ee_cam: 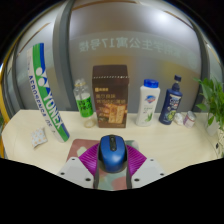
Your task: Arrange mouse
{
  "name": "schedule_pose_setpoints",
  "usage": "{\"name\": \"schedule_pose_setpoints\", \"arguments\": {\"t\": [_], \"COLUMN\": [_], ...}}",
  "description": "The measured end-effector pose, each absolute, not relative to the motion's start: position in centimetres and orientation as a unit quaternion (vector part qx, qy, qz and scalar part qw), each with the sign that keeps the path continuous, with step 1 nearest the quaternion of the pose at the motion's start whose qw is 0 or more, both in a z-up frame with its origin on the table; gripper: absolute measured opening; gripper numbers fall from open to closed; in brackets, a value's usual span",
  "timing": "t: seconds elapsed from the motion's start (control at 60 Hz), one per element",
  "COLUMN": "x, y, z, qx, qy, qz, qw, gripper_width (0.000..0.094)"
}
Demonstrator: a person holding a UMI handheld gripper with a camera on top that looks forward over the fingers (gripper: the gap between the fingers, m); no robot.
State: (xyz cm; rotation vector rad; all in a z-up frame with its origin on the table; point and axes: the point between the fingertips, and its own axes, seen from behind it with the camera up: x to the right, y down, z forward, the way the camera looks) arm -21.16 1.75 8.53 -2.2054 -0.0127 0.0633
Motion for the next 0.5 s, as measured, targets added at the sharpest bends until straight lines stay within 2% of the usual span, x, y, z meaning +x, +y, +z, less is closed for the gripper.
{"name": "schedule_pose_setpoints", "arguments": {"t": [0.1, 0.167, 0.25, 0.333, 0.433, 0.5], "x": [-23.8, -24.3, -24.8, -24.6, -24.6, -24.6], "y": [1.5, 1.5, 1.4, 0.9, -0.5, -2.0], "z": [2.8, 0.8, -0.6, -0.9, 1.0, 3.2], "qx": [-0.910, -0.916, -0.921, -0.922, -0.920, -0.917], "qy": [-0.010, -0.008, -0.010, -0.010, -0.019, -0.014], "qz": [0.029, 0.021, 0.019, 0.001, -0.017, -0.025], "qw": [0.414, 0.399, 0.390, 0.386, 0.391, 0.399], "gripper_width": [0.0371, 0.0391, 0.0471, 0.0557, 0.0871, 0.0844]}}
